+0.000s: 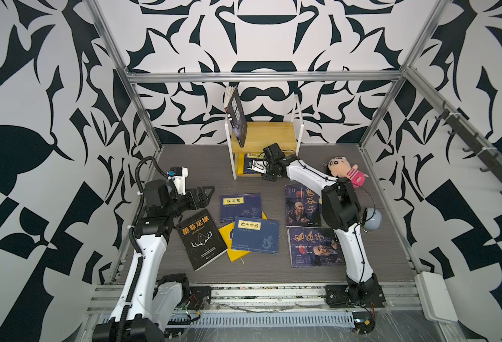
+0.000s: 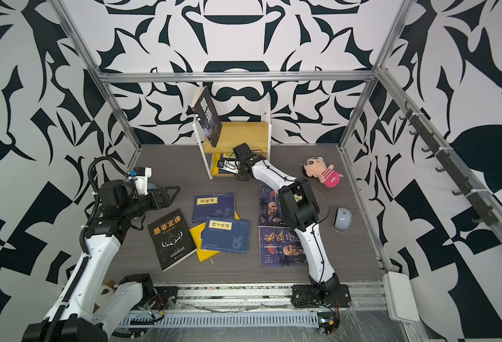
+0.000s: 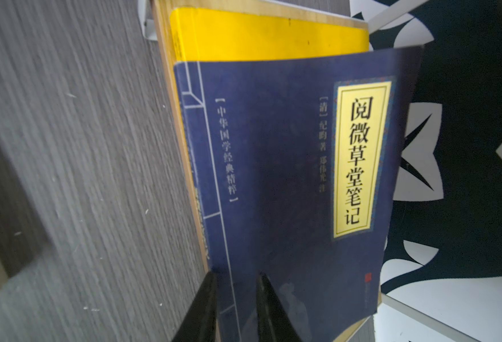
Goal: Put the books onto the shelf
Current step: 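Open the right gripper off the blue book and raise it away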
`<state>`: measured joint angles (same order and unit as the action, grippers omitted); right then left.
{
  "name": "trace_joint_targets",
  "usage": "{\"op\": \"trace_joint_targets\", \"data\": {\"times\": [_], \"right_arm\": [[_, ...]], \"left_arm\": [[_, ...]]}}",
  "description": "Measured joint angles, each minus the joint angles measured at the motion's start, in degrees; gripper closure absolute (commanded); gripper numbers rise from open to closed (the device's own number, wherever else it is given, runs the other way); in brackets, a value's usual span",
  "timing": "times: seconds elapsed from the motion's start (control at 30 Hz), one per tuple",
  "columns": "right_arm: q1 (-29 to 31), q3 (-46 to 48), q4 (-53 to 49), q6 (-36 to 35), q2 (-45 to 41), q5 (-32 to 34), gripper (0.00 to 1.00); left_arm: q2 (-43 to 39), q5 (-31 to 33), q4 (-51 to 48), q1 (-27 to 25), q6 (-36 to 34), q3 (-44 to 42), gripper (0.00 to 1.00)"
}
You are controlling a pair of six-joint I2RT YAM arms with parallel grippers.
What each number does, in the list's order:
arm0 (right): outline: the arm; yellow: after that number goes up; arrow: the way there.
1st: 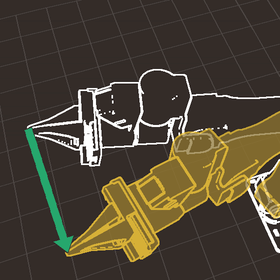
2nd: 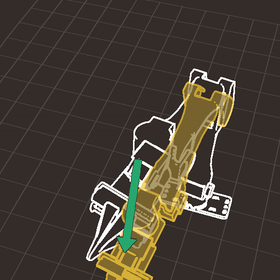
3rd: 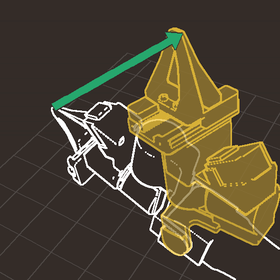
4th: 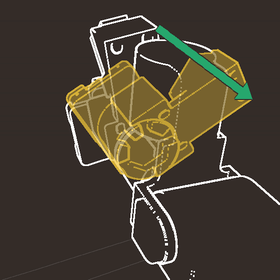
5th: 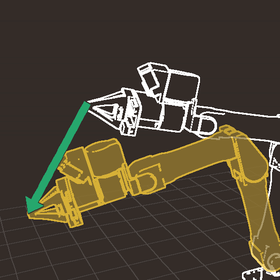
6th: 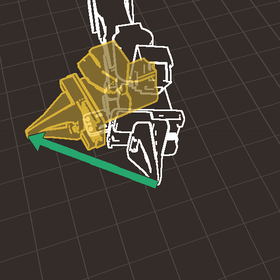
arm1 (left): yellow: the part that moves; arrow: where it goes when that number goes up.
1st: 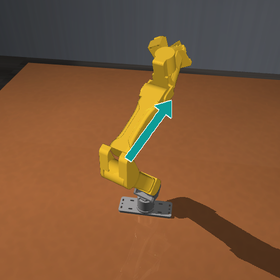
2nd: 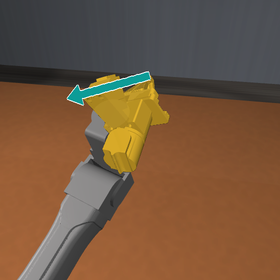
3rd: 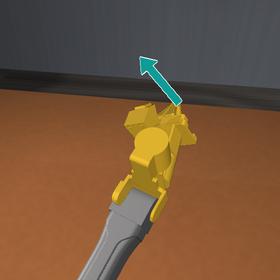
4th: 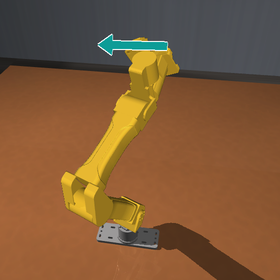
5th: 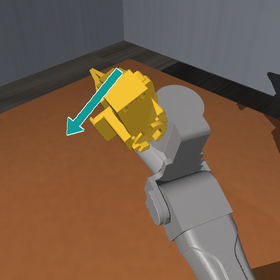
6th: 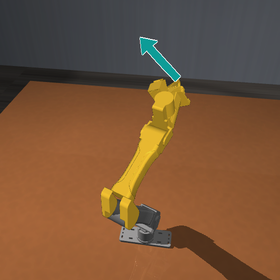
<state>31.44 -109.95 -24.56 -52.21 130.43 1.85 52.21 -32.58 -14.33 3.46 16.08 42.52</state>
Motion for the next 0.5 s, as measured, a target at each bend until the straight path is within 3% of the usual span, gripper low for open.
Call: {"op": "trace_joint_targets", "data": {"times": [0.2, 0.33, 0.5], "right_arm": [[-0.2, 0.0, 0.0, 0.0, 0.0, 0.4, 0.75], [-0.2, -0.1, 0.0, 0.4, 0.0, -0.1, 0.59], [-0.2, -0.1, -0.3, 0.5, 0.0, -0.6, 0.59]], "left_arm": [[0.0, 0.0, 0.0, 0.0, 0.0, 0.0, 0.0], [0.0, 0.0, 0.2, 0.0, 0.0, 0.0, 0.0], [0.0, 0.0, 0.2, 0.0, 0.0, 0.0, 0.0]]}}
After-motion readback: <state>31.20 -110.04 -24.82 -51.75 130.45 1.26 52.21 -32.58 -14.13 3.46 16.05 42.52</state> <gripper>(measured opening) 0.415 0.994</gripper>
